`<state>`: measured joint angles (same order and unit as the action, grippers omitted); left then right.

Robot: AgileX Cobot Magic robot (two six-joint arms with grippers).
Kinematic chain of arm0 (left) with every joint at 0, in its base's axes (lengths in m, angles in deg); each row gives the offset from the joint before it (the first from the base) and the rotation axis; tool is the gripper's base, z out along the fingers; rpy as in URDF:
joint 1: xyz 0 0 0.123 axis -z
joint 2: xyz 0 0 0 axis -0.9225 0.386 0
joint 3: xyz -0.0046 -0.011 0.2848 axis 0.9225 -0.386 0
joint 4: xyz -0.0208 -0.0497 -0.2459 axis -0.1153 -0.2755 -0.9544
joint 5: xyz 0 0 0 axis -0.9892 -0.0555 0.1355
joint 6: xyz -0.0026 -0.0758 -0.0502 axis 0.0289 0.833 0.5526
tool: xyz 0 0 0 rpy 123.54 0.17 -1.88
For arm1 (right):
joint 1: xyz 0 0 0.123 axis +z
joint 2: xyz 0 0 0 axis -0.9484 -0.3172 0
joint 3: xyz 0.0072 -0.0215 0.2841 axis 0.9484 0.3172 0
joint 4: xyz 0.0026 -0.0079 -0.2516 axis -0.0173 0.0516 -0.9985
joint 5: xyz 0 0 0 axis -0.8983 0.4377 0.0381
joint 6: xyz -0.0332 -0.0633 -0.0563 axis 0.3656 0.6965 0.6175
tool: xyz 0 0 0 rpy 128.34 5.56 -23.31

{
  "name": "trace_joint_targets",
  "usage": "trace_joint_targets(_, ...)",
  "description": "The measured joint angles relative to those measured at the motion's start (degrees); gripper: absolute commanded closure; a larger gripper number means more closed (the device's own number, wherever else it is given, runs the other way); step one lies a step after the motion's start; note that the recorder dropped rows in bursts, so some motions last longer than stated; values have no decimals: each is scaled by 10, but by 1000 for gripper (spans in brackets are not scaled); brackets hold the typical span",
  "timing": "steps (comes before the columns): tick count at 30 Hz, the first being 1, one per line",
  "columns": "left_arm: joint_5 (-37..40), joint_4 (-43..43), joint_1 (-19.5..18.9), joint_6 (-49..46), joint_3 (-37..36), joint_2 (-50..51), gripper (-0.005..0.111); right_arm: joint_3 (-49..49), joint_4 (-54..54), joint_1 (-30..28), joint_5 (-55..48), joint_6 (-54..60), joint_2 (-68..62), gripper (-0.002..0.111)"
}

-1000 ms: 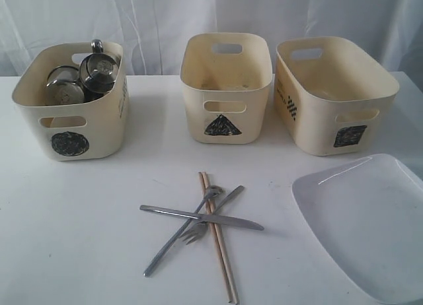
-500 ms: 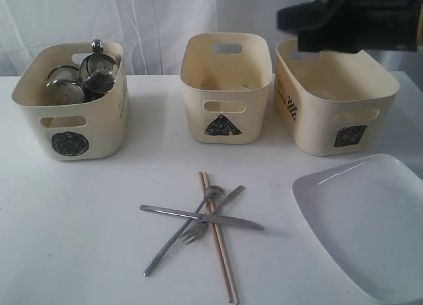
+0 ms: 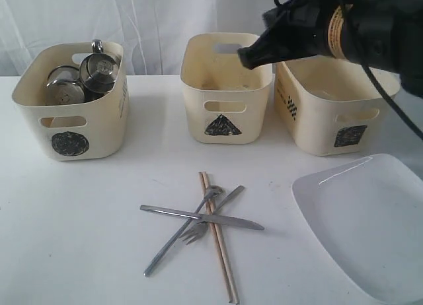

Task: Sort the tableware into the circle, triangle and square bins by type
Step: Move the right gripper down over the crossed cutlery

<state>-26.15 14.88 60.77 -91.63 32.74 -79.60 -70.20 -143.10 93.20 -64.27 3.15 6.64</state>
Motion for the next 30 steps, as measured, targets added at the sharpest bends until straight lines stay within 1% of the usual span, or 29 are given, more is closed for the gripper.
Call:
trace_joint_targets(2,0,0,0,0,0,0,107,-9,105,12,-103,154,-8,108)
trace_joint_targets(3,0,0,0,0,0,0,107,-15,190,13,-133,237,-11,108)
trace_joint_targets(4,0,0,0,0,0,0,107,-22,268,14,-168,353,-12,108)
trace_joint_targets(7,0,0,0,0,0,0,107,-51,573,14,-257,704,-16,108)
trace_joint_targets(9,0,0,0,0,0,0,107,-75,781,15,-297,872,-19,108)
trace_joint_targets(10,0,0,0,0,0,0,107,-86,869,17,-313,923,-21,108)
trace_joint_targets(12,0,0,0,0,0,0,107,-115,997,28,-347,1019,-35,108)
trace_joint_targets(15,0,0,0,0,0,0,107,-162,1071,46,-421,1086,-92,108)
trace_joint_targets(17,0,0,0,0,0,0,107,-182,1086,53,-462,1109,-135,108)
trace_joint_targets(19,0,0,0,0,0,0,107,-194,1088,60,-492,1128,-187,104)
trace_joint_targets(21,0,0,0,0,0,0,107,-200,1088,67,-511,1152,-225,94)
trace_joint_targets(26,0,0,0,0,0,0,107,-205,1082,79,-527,1196,-268,62)
trace_joint_targets(28,0,0,0,0,0,0,107,-205,1065,81,-520,1201,-277,58)
trace_joint_targets(30,0,0,0,0,0,0,107,-205,1039,81,-505,1201,-289,58)
